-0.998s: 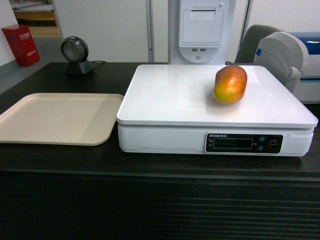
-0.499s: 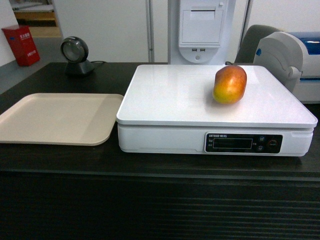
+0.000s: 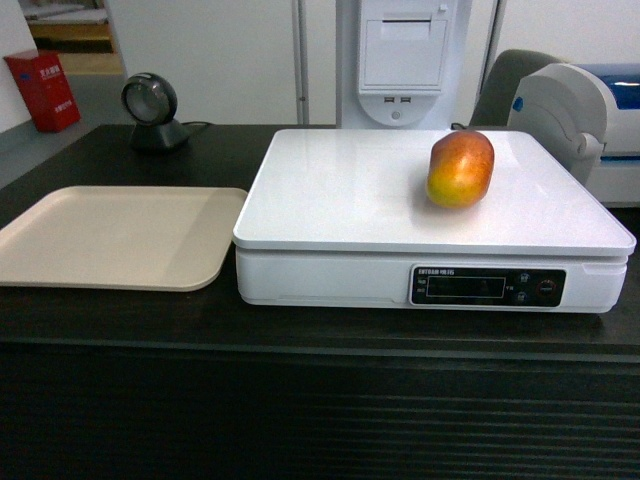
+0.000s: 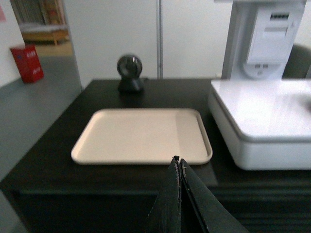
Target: Place dark red mango on scale at checkout
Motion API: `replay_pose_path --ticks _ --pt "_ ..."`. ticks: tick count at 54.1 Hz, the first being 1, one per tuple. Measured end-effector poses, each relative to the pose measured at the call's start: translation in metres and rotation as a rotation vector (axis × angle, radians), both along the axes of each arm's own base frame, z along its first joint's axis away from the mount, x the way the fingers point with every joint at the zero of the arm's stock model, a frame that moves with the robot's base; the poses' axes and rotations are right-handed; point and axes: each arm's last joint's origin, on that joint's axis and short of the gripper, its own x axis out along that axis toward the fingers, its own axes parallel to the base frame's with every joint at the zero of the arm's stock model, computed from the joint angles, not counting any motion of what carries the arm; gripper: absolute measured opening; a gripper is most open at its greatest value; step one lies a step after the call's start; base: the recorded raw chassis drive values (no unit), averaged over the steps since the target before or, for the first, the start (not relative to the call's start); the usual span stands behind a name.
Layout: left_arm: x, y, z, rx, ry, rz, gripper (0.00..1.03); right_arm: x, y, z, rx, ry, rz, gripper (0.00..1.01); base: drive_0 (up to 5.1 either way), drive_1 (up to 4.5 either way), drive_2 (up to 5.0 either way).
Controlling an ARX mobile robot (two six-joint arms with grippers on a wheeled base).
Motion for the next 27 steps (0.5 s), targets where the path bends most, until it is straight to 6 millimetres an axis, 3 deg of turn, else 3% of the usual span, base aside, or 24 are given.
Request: replay_pose_path --ticks 25,27 --pt "-0.0076 0.0002 -0.0018 0.000 -0.006 0.001 0.02 0.0000 0.0000 0.0000 0.000 0.000 0.000 0.98 0.0 0.00 0.0" --pt "-0.0076 0.0001 -0.0018 0.000 -0.005 0.001 0.09 0.0000 0.0000 0.0000 0.000 0.000 0.000 0.98 0.0 0.00 0.0"
